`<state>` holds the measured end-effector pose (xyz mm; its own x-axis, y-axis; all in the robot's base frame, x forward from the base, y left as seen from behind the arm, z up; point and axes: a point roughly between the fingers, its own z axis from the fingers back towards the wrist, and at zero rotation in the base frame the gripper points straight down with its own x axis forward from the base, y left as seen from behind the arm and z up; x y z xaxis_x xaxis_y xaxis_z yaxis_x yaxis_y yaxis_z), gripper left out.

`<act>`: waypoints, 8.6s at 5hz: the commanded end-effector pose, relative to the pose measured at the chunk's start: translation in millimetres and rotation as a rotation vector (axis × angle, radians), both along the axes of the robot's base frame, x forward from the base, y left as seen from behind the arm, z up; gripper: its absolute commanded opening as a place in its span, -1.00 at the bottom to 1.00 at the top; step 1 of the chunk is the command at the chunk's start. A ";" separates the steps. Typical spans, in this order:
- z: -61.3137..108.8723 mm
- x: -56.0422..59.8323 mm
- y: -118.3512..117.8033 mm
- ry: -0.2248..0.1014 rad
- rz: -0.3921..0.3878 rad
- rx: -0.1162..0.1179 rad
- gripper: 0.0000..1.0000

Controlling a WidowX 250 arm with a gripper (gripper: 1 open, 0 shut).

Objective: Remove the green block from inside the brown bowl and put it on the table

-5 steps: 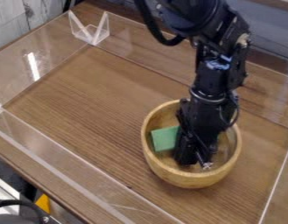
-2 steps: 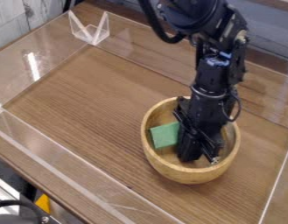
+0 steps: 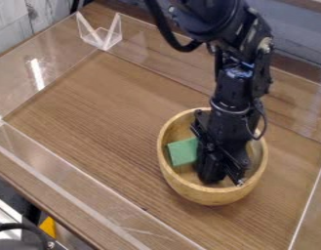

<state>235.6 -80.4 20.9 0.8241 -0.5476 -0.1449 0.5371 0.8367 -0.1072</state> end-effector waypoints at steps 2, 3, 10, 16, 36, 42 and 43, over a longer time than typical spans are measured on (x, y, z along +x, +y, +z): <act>4.7 -13.2 -14.2 -0.006 0.083 -0.016 -1.00; 8.5 -22.4 -22.5 -0.001 0.158 -0.024 -1.00; 19.2 -24.3 29.6 0.014 0.419 -0.056 -1.00; 39.1 -33.1 23.5 0.018 0.492 -0.084 -1.00; 54.9 23.1 39.6 -0.087 0.259 0.007 1.00; 75.9 28.2 56.8 -0.123 0.249 -0.015 -1.00; 84.7 31.2 75.6 -0.148 0.345 -0.007 -1.00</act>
<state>259.2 -6.6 87.4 0.9688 -0.2362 -0.0754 0.2307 0.9702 -0.0744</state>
